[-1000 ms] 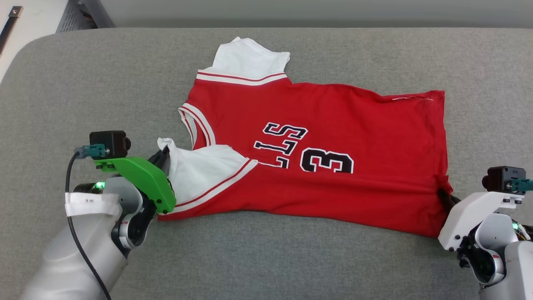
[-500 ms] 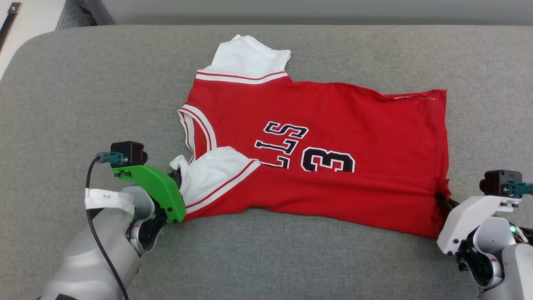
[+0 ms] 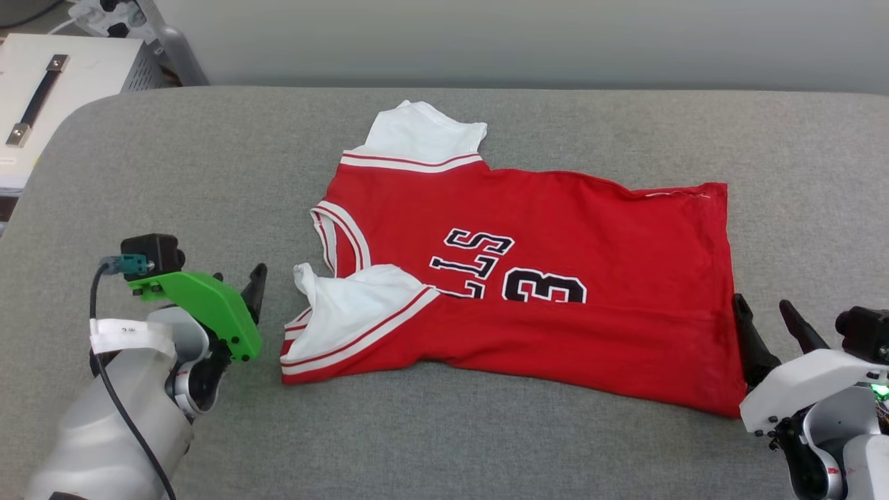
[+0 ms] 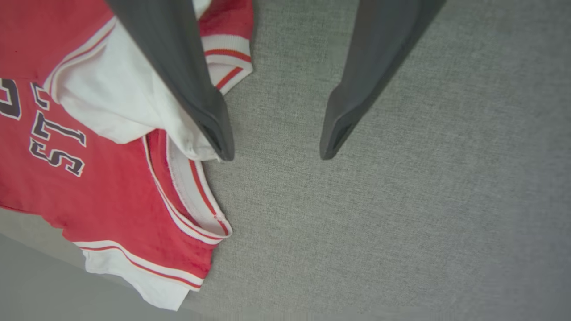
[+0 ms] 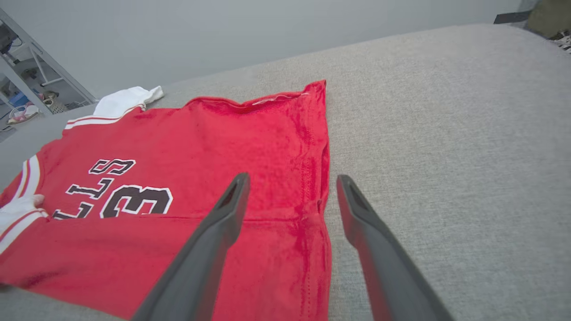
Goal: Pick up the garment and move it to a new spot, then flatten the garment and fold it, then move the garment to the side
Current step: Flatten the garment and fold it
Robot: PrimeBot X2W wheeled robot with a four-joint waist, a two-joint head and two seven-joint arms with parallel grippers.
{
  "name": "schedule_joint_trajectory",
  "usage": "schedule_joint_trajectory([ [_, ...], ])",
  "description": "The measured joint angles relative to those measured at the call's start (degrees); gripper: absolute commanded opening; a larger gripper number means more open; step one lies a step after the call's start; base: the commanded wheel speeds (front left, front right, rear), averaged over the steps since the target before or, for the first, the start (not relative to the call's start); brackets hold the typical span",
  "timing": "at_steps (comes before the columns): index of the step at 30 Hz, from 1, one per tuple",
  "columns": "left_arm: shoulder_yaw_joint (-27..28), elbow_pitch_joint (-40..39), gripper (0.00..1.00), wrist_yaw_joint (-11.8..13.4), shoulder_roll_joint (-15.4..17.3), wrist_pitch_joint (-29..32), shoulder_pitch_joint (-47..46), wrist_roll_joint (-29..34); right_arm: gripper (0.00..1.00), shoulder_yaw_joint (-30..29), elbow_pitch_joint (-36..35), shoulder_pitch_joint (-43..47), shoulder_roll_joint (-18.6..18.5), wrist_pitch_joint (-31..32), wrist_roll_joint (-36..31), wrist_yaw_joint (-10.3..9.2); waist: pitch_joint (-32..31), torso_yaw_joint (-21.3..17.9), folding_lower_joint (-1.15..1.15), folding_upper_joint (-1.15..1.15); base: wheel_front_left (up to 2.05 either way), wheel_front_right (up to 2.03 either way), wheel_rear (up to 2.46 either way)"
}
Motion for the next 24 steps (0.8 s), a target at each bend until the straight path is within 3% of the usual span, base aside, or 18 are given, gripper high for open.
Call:
schedule_joint_trajectory([
  [6,0.36,-6.42,1.0,-0.13,5.09,6.84,0.54,-2.34,1.0,-1.49,-4.82,3.38,2.11,-2.48,-2.36,0.0,-2.2,-0.52,0.0,0.0,0.0,0.0,0.0],
  [15,-0.57,-24.91,1.0,0.36,14.83,28.04,1.57,-9.54,1.0,-2.8,-10.84,6.44,4.01,-1.51,-3.79,0.0,-2.05,-0.75,0.0,0.0,0.0,0.0,0.0],
  [19,-2.34,-30.75,1.0,2.32,17.06,35.6,2.11,-11.03,1.0,-3.26,-11.8,6.43,4.19,-1.33,-3.85,0.0,-1.13,-0.97,0.0,0.0,0.0,0.0,0.0],
  [24,-3.35,-33.18,1.0,4.43,17.55,37.69,3.0,-11.45,1.0,-2.89,-12.07,6.36,4.47,-0.99,-3.77,0.0,0.18,-1.79,0.0,0.0,0.0,0.0,0.0],
])
